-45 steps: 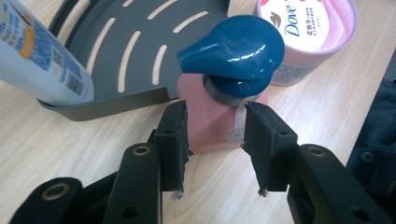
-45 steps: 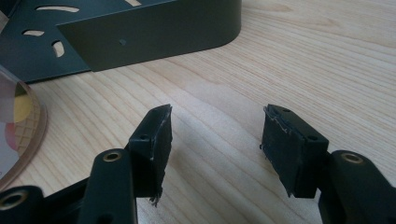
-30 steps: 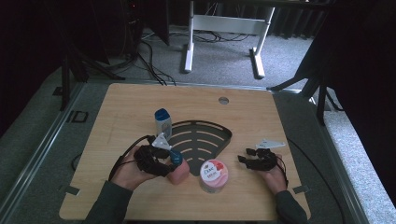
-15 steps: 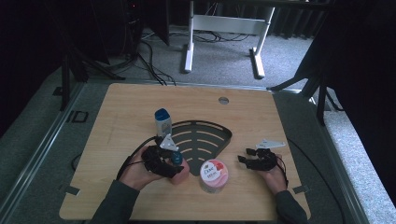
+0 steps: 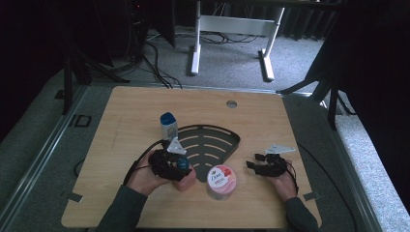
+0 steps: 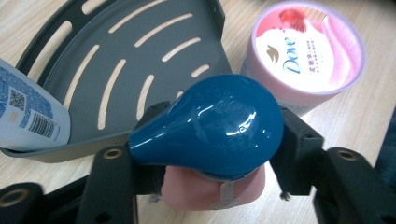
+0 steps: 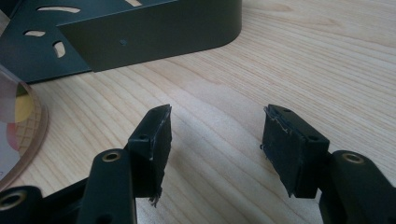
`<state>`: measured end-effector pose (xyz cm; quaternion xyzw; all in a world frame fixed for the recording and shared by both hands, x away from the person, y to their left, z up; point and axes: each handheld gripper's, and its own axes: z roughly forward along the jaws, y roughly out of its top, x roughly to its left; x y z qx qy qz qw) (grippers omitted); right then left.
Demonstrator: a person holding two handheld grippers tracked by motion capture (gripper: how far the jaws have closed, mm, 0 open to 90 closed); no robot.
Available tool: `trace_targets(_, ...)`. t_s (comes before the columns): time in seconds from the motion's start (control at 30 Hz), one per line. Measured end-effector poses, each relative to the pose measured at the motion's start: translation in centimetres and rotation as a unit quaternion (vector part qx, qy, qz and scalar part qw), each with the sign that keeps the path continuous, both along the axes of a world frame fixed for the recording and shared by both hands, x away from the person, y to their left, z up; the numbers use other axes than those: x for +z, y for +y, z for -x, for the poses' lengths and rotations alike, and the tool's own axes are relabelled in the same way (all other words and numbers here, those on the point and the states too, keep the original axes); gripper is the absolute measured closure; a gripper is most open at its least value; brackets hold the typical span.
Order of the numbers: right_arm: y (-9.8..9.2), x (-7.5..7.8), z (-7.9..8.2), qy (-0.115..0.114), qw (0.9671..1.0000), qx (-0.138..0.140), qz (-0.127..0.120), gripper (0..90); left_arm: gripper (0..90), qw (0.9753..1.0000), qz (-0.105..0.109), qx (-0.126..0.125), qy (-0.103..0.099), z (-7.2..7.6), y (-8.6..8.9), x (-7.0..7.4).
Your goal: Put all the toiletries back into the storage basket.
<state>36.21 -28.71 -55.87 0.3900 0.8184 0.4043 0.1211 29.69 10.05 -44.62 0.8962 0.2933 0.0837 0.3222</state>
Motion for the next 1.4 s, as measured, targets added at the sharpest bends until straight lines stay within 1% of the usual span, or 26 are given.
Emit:
trace_targets(0.37, 0.0, 0.0, 0.0, 0.001, 1.0, 0.0, -0.002, 41.1, 46.5, 1.0, 0.0, 0.003, 0.001, 0.0, -0.1, 0.0)
trace_targets(0.47, 0.0, 0.0, 0.0, 0.002, 1.0, 0.0, -0.002, 41.1, 47.6, 1.0, 0.003, 0.001, 0.008, -0.1, -0.1, 0.2)
trace_targets(0.77, 0.0, 0.0, 0.0, 0.002, 1.0, 0.0, -0.002, 41.1, 48.2, 1.0, -0.001, 0.0, 0.006, 0.1, -0.3, 0.3)
trace_targets(1.0, 0.0, 0.0, 0.0, 0.002, 1.0, 0.0, -0.002, 41.1, 48.4, 0.9999, -0.009, -0.008, 0.004, 0.5, -0.5, 0.5)
trace_targets(1.07, 0.0, 0.0, 0.0, 0.002, 1.0, 0.0, -0.002, 41.1, 48.4, 0.9999, -0.008, -0.01, 0.007, 0.5, -0.5, 0.5)
trace_targets(1.17, 0.0, 0.0, 0.0, 0.002, 1.0, 0.0, -0.002, 41.1, 48.5, 0.9999, -0.006, -0.011, 0.003, 0.6, -0.6, 0.6)
trace_targets(1.23, 0.0, 0.0, 0.0, 0.002, 1.0, -0.001, -0.003, 41.1, 48.5, 0.9998, -0.009, -0.014, 0.005, 0.7, -0.7, 0.8)
trace_targets(1.4, 0.0, 0.0, 0.0, 0.002, 1.0, 0.0, -0.002, 41.1, 48.5, 0.9999, 0.0, -0.015, 0.009, 0.7, -0.8, 1.1)
